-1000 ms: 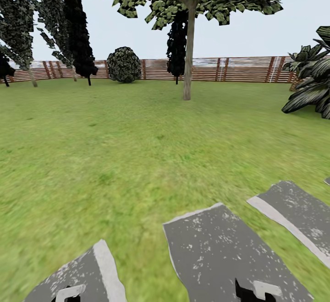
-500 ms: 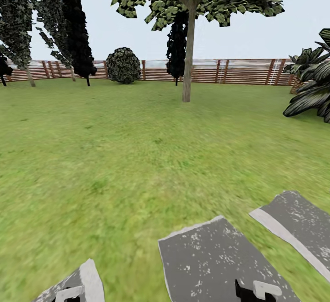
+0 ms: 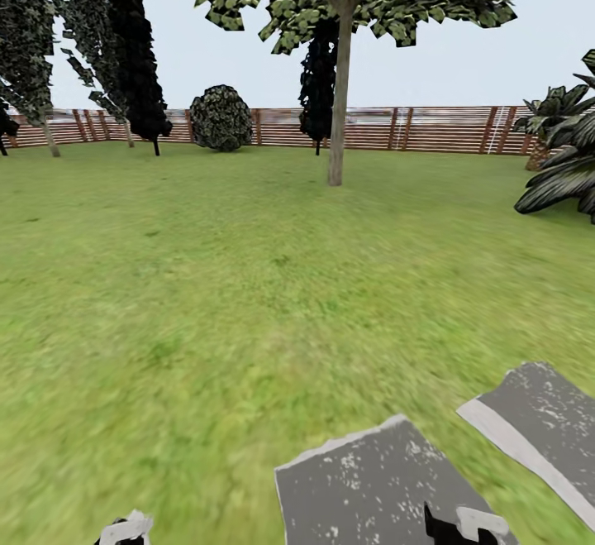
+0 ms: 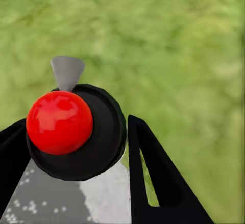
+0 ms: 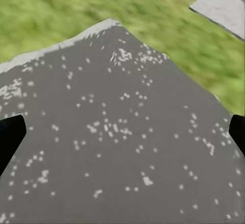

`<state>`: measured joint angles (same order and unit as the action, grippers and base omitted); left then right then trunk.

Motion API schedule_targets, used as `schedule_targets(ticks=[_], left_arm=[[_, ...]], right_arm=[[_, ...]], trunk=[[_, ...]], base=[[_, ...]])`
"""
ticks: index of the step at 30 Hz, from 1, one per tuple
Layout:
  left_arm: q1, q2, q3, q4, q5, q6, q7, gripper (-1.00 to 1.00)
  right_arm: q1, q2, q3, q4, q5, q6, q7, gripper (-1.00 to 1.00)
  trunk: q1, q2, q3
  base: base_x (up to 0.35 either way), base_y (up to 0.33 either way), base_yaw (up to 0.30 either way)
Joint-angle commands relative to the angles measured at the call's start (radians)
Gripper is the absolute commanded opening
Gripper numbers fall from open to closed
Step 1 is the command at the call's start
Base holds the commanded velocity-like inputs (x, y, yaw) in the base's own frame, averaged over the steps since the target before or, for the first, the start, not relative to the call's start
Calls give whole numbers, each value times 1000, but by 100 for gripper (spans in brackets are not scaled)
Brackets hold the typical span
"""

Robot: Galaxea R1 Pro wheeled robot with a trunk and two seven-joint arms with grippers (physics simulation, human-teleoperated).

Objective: In the garden, pick up the pesticide atomizer on the floor and spray pesticide onto both trees until each tree trunk is fully covered.

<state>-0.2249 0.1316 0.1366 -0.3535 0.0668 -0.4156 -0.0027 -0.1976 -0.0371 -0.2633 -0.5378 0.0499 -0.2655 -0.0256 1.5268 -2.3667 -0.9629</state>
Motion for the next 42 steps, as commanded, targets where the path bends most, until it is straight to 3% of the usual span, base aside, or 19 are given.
schedule_targets(ticks=[1, 42], left_arm=[[-1, 0, -2, 1, 7, -3, 0, -100], [-1, 0, -2, 1, 7, -3, 0, -100]], right_arm=[[-1, 0, -2, 1, 5, -3, -3, 100], [-1, 0, -1, 1, 5, -3, -3, 100]], trunk=[[0, 0, -1], [0, 0, -1]], base=[[323, -11, 0], [335, 0, 0]])
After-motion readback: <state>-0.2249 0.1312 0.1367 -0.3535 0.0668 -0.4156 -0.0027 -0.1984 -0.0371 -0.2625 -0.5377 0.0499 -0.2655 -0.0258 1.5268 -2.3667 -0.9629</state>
